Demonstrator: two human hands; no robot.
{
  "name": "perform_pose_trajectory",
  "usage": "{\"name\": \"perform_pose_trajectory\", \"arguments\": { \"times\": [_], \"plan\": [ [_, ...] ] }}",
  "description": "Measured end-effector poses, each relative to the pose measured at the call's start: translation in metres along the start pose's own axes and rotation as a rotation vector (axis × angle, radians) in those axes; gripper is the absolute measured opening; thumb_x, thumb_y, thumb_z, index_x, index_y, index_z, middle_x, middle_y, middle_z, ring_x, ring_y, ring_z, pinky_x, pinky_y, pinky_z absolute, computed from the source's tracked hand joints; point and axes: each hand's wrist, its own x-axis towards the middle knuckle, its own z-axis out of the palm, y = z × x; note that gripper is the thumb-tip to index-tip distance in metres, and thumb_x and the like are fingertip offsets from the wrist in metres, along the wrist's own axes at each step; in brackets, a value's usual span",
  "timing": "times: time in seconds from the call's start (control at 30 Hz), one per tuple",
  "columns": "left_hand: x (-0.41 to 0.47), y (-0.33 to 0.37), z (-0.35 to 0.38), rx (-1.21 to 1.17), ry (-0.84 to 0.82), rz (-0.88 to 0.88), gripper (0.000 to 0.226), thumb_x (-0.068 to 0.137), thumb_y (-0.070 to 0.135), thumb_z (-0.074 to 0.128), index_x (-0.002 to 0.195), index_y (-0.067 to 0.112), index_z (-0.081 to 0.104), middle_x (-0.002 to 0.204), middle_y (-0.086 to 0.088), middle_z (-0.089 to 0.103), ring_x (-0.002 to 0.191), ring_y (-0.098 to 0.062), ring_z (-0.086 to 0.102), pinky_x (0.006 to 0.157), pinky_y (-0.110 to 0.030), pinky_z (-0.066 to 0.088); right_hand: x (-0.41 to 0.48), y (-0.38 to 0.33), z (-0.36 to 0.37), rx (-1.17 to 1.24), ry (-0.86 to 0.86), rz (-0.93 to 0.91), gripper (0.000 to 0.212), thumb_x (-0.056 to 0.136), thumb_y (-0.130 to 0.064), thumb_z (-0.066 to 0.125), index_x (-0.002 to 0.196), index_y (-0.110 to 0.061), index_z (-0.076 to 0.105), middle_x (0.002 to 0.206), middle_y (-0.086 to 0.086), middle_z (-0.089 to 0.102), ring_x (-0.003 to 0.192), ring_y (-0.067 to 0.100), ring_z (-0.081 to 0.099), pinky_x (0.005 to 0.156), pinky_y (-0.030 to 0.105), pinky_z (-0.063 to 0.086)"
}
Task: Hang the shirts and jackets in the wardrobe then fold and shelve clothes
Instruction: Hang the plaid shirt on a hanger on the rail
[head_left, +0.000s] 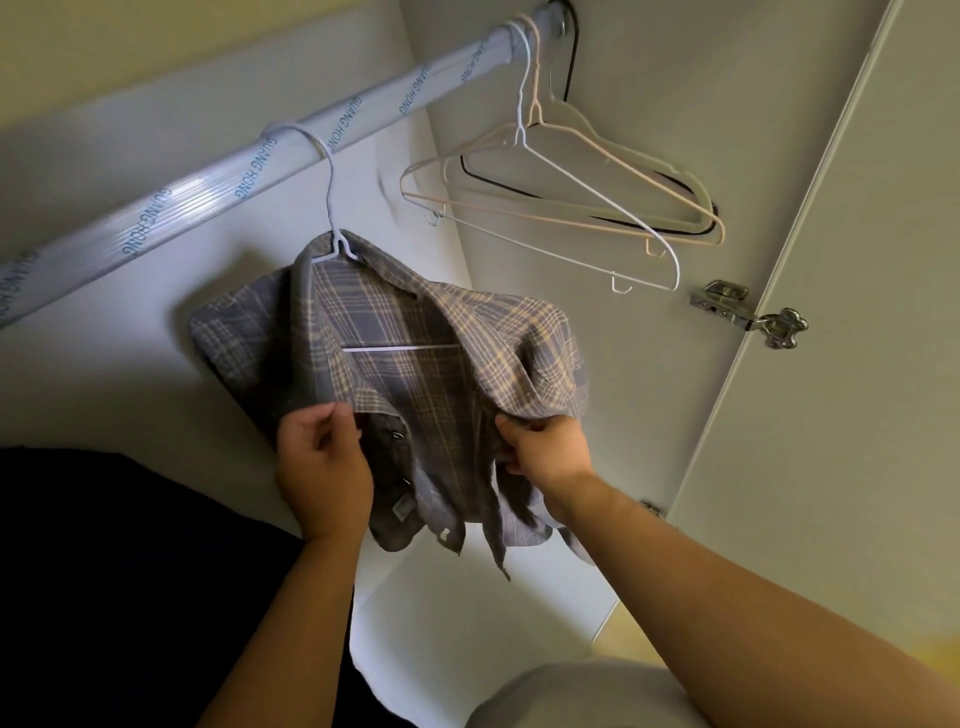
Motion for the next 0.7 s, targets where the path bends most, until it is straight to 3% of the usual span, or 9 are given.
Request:
{"name": "perform_pose_trajectory", "arguments": {
  "times": [0.1, 0.17, 0.27, 0.37, 0.5, 0.6, 0.7],
  "plan": [
    [-0.006, 0.008, 0.002, 0.046, -0.04, 0.144, 0.007, 0.096, 0.017, 0.063, 0.095, 0.023, 0.058, 0.096, -0.007, 0.071, 0.086, -0.018, 0.07, 0.075, -0.016, 0.054, -0.006, -0.006, 0.004, -0.013, -0.109, -0.046, 0.013, 0.089, -0.022, 0.073, 0.078, -0.015, 0.069, 0.068, 0.004, 0.073, 0.062, 0.024, 0.07, 0.063, 0.036, 0.062],
    [-0.01, 0.015, 0.005, 0.062, -0.047, 0.227, 0.01, 0.096, 0.015, 0.065, 0.093, 0.023, 0.059, 0.094, -0.004, 0.07, 0.084, -0.013, 0.067, 0.073, -0.004, 0.047, -0.011, -0.011, 0.008, 0.001, -0.165, -0.085, 0.008, 0.09, -0.015, 0.072, 0.084, -0.01, 0.069, 0.076, 0.011, 0.074, 0.068, 0.027, 0.073, 0.069, 0.037, 0.062],
    [-0.013, 0.025, 0.009, 0.042, -0.052, 0.287, 0.01, 0.093, 0.014, 0.069, 0.091, 0.022, 0.062, 0.089, 0.003, 0.068, 0.077, 0.0, 0.064, 0.072, -0.003, 0.046, -0.019, -0.022, 0.014, 0.116, -0.242, -0.13, 0.005, 0.09, -0.009, 0.071, 0.087, -0.013, 0.069, 0.085, 0.011, 0.076, 0.076, 0.029, 0.074, 0.07, 0.037, 0.062],
    [-0.011, 0.035, 0.013, -0.11, -0.046, 0.128, 0.015, 0.085, 0.016, 0.074, 0.085, 0.029, 0.067, 0.085, 0.012, 0.072, 0.082, -0.003, 0.069, 0.072, -0.011, 0.053, -0.028, -0.037, 0.019, 0.235, -0.311, -0.148, 0.016, 0.091, -0.004, 0.068, 0.089, -0.02, 0.068, 0.081, -0.004, 0.076, 0.076, 0.019, 0.074, 0.064, 0.026, 0.059],
    [-0.003, 0.04, 0.015, -0.365, -0.049, -0.147, 0.027, 0.074, 0.015, 0.081, 0.093, 0.029, 0.069, 0.086, 0.01, 0.074, 0.082, -0.003, 0.07, 0.069, -0.013, 0.053, -0.032, -0.048, 0.019, 0.262, -0.324, -0.112, 0.005, 0.093, -0.008, 0.067, 0.094, -0.012, 0.07, 0.087, 0.001, 0.075, 0.078, 0.017, 0.072, 0.064, 0.024, 0.058],
    [0.004, 0.035, 0.016, -0.406, -0.082, -0.24, 0.039, 0.075, 0.008, 0.081, 0.102, 0.03, 0.066, 0.082, 0.012, 0.072, 0.079, 0.0, 0.068, 0.067, -0.015, 0.052, -0.033, -0.049, 0.018, 0.115, -0.326, -0.138, 0.009, 0.096, -0.018, 0.066, 0.089, -0.013, 0.069, 0.064, -0.014, 0.068, 0.058, -0.003, 0.061, 0.051, 0.011, 0.046],
    [0.008, 0.03, 0.018, -0.412, -0.144, -0.349, 0.03, 0.083, 0.004, 0.075, 0.1, 0.027, 0.069, 0.079, 0.014, 0.073, 0.076, 0.0, 0.066, 0.07, -0.022, 0.049, -0.036, -0.05, 0.019, 0.02, -0.37, -0.118, 0.017, 0.098, -0.023, 0.062, 0.081, -0.022, 0.064, 0.052, -0.022, 0.059, 0.044, -0.009, 0.051, 0.044, 0.007, 0.037]
  ]
}}
